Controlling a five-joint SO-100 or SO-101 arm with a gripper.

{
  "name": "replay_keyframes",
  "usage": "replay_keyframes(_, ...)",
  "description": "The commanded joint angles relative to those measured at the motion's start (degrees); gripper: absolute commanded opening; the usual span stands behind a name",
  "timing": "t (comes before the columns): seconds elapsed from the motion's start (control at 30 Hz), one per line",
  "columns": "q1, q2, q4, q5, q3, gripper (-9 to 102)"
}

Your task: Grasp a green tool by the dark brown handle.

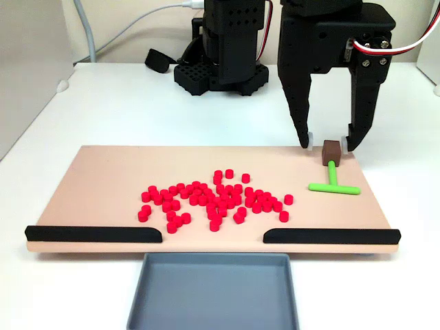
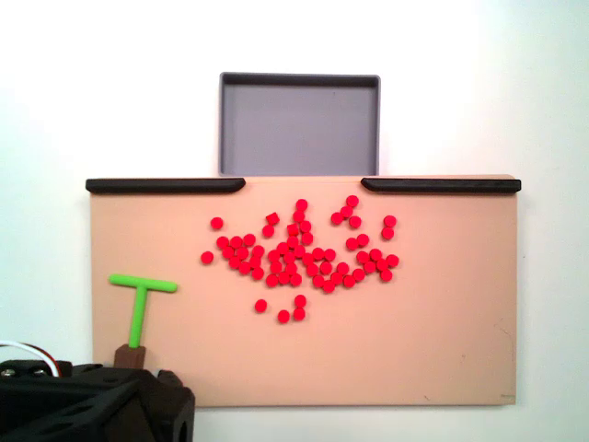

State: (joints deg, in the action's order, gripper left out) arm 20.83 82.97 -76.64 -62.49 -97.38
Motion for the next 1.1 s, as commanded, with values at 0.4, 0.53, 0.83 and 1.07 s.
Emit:
replay_keyframes(0.4, -0.2, 0.1, 0.7, -0.4, 1.3, 16)
replay_keyframes(0.53, 0.0, 0.0, 1.8, -0.3, 1.3, 16)
replay_keyframes(0.83, 0.4, 0.0, 1.8, -0.5, 1.4, 15)
replay_keyframes(1.07, 0.7, -0.1, 1.8, -0.8, 1.4, 13)
